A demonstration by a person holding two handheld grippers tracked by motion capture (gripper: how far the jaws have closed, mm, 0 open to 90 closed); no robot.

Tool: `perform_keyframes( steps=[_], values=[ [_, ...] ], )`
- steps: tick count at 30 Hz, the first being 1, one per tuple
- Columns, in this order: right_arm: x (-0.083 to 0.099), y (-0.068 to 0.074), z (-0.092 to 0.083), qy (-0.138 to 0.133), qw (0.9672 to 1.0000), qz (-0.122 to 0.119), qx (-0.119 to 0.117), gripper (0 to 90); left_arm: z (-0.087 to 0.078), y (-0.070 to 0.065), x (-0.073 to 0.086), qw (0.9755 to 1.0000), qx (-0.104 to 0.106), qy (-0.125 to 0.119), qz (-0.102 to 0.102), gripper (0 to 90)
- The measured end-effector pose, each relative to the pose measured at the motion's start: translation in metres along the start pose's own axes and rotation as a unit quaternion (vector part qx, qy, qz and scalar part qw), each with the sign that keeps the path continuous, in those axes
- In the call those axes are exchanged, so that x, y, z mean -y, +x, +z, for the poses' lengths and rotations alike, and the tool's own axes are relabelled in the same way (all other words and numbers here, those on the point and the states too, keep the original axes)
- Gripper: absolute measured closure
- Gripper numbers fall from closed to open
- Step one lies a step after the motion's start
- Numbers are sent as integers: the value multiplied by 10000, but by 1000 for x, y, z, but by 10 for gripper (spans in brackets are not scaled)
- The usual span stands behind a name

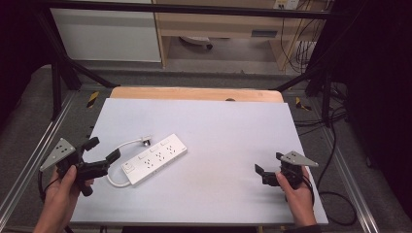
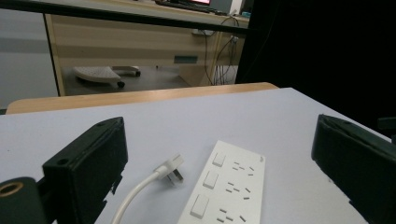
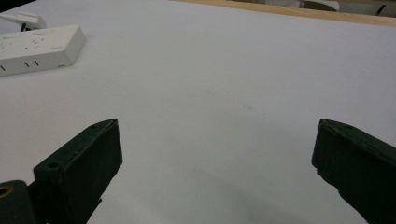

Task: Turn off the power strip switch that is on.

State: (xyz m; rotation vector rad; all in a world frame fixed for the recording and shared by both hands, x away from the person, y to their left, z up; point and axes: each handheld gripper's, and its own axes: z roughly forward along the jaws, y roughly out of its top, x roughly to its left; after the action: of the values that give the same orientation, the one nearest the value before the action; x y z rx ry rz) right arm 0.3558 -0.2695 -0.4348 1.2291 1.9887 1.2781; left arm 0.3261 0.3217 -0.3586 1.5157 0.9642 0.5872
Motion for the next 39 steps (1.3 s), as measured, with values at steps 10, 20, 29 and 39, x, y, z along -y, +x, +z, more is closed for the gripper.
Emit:
perform_keyframes(
  steps=[10,20,29,39],
  values=[
    [0,-2,0,14,10000,11,13,22,-10,6,9,9998,-179,28,-21,36],
    [1,-3,0,26,10000,25,33,22,-14,8,17,9998,-188,70,-14,34],
    [1,-3,1,30,10000,23,34,22,-19,16,29,9992,-348,185,-1,34],
    [1,-3,1,30,10000,18,32,22,-18,18,43,9985,-363,401,17,38]
  ],
)
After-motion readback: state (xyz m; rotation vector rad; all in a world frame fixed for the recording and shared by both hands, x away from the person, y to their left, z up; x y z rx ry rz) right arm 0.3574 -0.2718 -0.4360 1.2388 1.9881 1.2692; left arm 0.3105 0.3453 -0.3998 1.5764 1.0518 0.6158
